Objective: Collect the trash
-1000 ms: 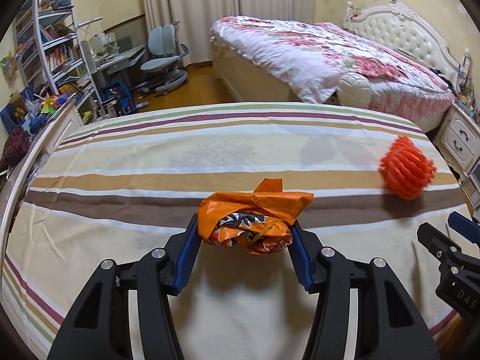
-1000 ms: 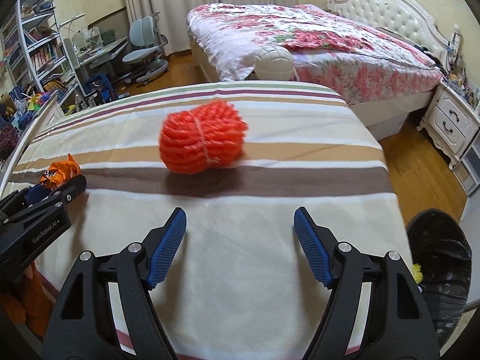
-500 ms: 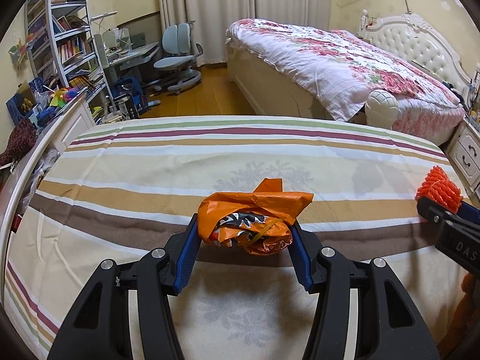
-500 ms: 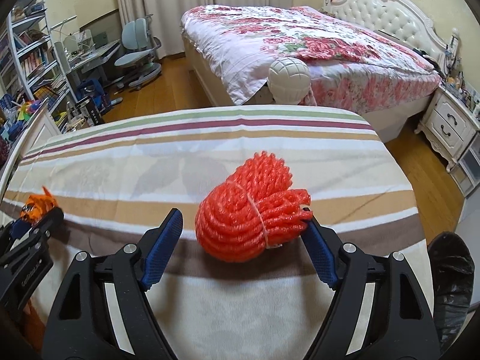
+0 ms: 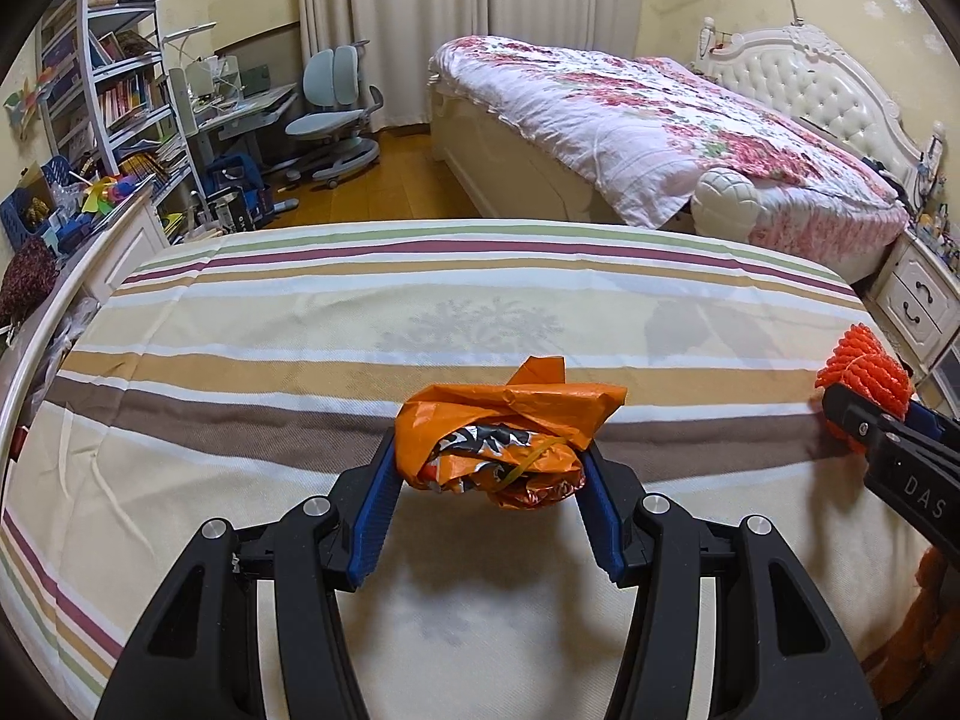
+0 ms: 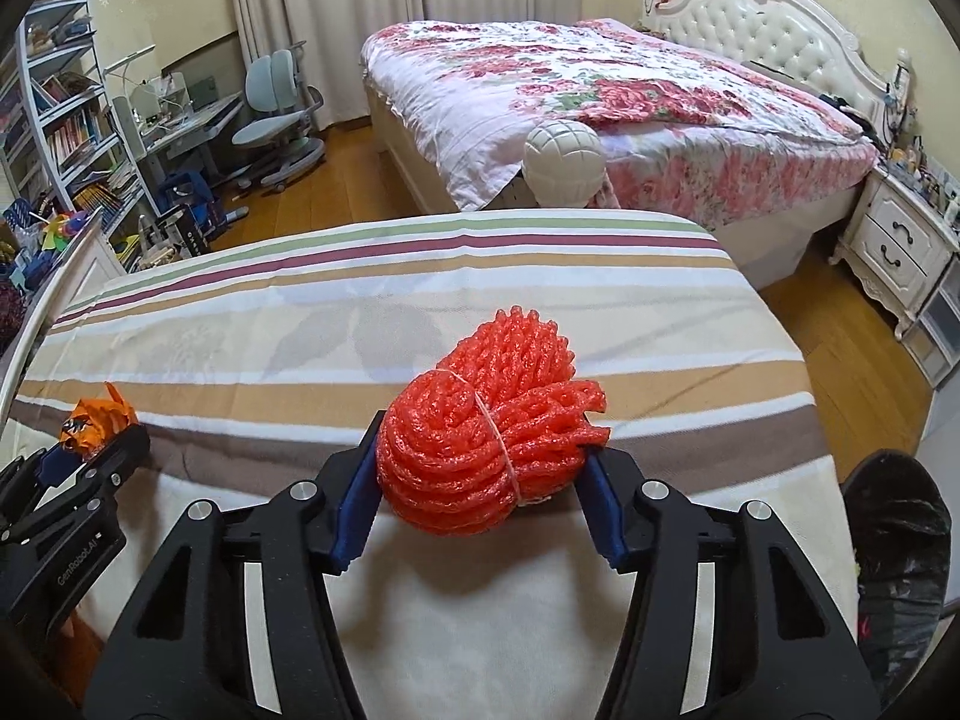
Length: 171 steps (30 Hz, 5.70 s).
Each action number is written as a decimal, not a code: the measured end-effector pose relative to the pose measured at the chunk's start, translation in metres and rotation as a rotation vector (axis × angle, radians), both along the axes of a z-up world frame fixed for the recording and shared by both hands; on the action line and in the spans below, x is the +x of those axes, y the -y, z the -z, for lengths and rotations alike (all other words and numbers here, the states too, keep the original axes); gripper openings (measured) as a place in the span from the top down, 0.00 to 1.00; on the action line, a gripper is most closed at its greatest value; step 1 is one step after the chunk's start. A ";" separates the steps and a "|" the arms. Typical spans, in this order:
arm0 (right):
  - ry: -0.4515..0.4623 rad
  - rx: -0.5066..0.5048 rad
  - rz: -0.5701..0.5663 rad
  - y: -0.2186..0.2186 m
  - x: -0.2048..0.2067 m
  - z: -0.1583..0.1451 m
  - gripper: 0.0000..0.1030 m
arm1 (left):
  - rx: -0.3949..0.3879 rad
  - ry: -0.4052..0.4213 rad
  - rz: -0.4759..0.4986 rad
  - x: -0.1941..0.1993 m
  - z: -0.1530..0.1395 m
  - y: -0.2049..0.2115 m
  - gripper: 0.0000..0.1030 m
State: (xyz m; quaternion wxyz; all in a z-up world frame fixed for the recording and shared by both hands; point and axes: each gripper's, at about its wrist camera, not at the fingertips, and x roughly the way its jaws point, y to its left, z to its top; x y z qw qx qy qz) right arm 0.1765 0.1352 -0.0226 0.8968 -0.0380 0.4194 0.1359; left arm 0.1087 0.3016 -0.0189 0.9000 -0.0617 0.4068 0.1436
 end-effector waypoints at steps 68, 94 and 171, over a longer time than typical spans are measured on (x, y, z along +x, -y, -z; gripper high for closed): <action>0.079 -0.011 0.495 0.342 -0.080 0.011 0.37 | 0.013 0.073 0.544 -0.003 -0.006 0.365 0.34; 0.143 -0.033 0.508 0.323 -0.124 -0.017 0.22 | 0.025 0.150 0.480 -0.047 -0.035 0.330 0.23; 0.197 -0.034 0.481 0.300 -0.174 -0.038 0.21 | 0.007 0.199 0.424 -0.098 -0.050 0.287 0.23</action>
